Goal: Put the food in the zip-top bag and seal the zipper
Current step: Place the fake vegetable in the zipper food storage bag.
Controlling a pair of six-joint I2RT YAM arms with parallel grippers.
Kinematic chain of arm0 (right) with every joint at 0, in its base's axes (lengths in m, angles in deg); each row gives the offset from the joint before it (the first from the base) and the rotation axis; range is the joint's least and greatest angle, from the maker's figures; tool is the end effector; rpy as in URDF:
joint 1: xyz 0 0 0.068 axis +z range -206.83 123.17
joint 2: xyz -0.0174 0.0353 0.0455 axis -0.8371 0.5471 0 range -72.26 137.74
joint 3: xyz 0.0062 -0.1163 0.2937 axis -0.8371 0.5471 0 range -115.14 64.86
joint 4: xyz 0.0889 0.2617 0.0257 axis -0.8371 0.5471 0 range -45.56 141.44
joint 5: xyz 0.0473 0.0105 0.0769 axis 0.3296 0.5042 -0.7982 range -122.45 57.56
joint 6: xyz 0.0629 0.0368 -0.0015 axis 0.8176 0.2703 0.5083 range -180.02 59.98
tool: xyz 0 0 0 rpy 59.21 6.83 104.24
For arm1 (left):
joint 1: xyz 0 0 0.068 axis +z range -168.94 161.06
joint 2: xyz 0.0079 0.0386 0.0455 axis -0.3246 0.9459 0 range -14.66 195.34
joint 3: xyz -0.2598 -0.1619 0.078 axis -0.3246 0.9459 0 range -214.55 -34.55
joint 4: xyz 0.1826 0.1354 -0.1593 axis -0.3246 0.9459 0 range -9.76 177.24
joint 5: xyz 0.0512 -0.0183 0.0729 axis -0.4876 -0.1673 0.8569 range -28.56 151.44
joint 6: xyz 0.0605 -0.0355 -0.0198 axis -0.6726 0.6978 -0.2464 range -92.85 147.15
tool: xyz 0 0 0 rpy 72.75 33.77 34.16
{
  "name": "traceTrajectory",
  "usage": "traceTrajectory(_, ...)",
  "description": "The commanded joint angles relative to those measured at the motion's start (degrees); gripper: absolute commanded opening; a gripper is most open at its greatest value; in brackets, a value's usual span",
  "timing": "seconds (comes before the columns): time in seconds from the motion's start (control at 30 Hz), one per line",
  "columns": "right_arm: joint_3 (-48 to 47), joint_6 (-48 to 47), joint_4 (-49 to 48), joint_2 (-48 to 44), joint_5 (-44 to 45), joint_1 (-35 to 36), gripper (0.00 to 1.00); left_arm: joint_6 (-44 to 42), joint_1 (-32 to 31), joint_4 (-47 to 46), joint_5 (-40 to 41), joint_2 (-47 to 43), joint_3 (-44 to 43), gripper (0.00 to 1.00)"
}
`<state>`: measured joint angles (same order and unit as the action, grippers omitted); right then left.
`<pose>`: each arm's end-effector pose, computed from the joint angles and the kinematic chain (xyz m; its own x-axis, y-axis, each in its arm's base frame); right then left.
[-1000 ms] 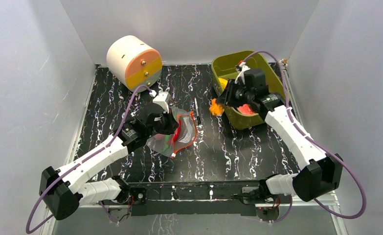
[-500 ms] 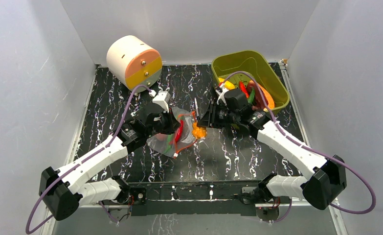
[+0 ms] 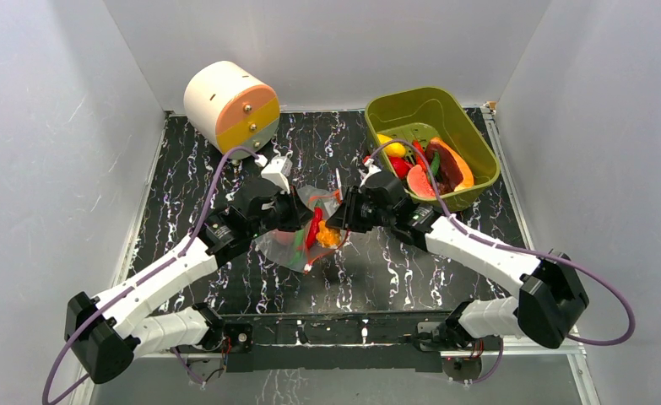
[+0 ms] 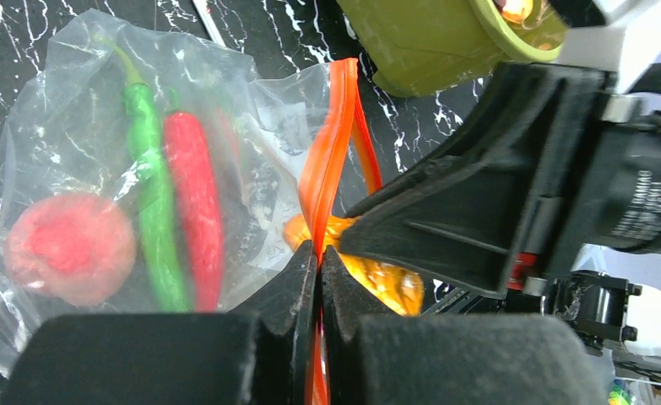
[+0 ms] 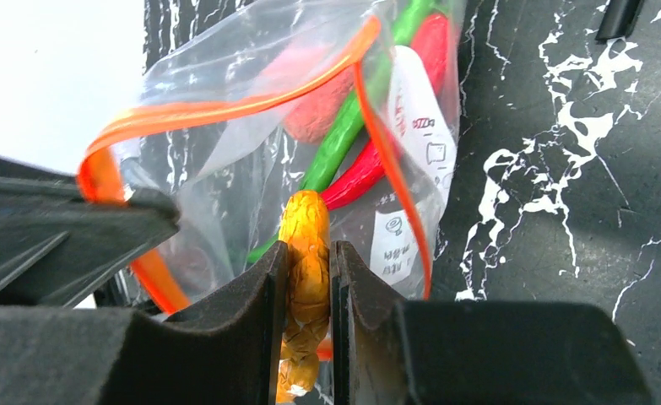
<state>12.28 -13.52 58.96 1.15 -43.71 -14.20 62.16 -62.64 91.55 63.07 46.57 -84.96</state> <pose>0.2180 0.2167 0.2947 -0.8598 0.1754 -0.4795 -0.2291 0.7067 0.6693 0.1928 -0.1818 0.3428 -0.6084 -0.2118 -0.7648 0.3937 0.7563 -0.5226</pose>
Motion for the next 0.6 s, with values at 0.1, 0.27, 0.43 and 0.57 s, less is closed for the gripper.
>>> traceTrajectory(0.1,0.95,1.74,-11.06,2.99,6.64,1.26,0.07,1.79,-0.15,-2.78,-1.82,-2.79,1.95,0.00)
traceTrajectory(0.27,0.23,1.93,-14.84,6.11,9.85,2.08,0.07,2.40,-0.15,-2.81,-2.83,-3.13,1.92,0.00)
traceTrajectory(0.43,-0.74,1.99,-17.69,9.48,12.14,2.82,0.09,2.88,-0.15,-3.48,-3.12,-3.23,2.56,0.00)
traceTrajectory(0.57,-1.40,3.52,-20.15,12.00,12.54,3.48,0.12,2.76,-0.15,-3.26,-2.17,-3.13,2.68,0.00)
